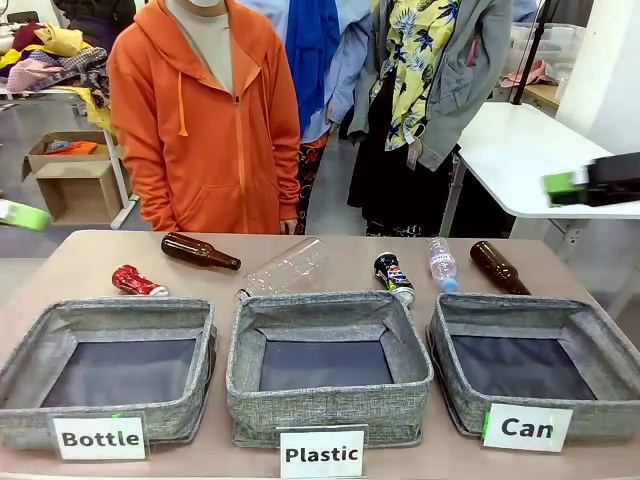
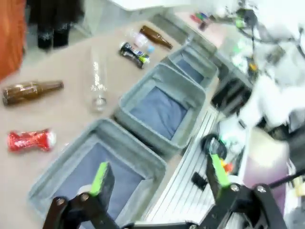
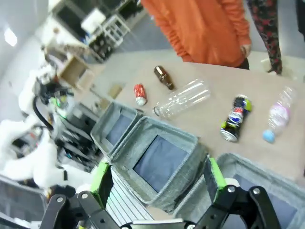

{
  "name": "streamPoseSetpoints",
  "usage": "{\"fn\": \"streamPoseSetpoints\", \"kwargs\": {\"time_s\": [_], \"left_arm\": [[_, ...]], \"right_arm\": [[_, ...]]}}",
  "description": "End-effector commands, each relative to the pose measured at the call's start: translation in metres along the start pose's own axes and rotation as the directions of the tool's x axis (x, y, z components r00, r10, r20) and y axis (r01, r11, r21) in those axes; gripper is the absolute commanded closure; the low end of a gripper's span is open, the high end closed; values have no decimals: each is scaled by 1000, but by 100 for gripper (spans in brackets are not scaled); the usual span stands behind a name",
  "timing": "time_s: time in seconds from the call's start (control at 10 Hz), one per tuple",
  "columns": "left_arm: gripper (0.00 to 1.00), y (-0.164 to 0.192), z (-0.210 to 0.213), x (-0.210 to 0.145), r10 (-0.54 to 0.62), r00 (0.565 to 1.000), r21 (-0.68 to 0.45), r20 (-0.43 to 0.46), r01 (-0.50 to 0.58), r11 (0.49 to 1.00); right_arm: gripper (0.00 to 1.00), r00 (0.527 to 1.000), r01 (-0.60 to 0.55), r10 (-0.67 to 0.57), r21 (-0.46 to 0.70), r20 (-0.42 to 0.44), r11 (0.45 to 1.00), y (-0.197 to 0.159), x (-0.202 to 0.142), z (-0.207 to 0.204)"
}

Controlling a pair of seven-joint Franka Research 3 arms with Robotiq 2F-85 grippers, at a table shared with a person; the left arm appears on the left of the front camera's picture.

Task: Sort the can waste into the basket.
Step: Pick up the can waste from the table and place it in the right Fabric basket.

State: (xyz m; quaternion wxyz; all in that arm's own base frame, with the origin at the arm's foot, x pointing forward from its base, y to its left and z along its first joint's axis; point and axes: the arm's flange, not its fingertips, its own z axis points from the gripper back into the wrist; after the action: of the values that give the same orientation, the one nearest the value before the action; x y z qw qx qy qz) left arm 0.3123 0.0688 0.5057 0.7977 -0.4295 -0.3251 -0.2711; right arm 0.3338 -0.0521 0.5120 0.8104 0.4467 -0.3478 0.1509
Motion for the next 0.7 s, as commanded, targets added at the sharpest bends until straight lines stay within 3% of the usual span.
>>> {"fn": "streamPoseSetpoints", "kwargs": {"time_s": [0.0,0.1,0.3,0.4,0.5,0.6], "left_arm": [[0,8,-9,-93,140,964,-66,227,-128,989],[0,19,2,-109,199,933,-72,300,-186,980],[0,36,2,-130,327,871,-97,366,-314,944],[0,37,-4,-130,342,863,-89,371,-334,938],[0,76,74,-81,309,886,-79,345,-300,951],[0,76,74,-81,309,886,-79,345,-300,951]], "right_arm": [[0,984,157,-158,18,82,987,-38,-105,5],[0,971,210,-212,26,106,977,-51,-110,11],[0,966,213,-217,45,137,976,-57,-111,15],[0,966,233,-235,31,105,972,-87,-46,49],[0,966,233,-235,31,105,972,-87,-46,49],[0,966,233,-235,31,105,972,-87,-46,49]]}}
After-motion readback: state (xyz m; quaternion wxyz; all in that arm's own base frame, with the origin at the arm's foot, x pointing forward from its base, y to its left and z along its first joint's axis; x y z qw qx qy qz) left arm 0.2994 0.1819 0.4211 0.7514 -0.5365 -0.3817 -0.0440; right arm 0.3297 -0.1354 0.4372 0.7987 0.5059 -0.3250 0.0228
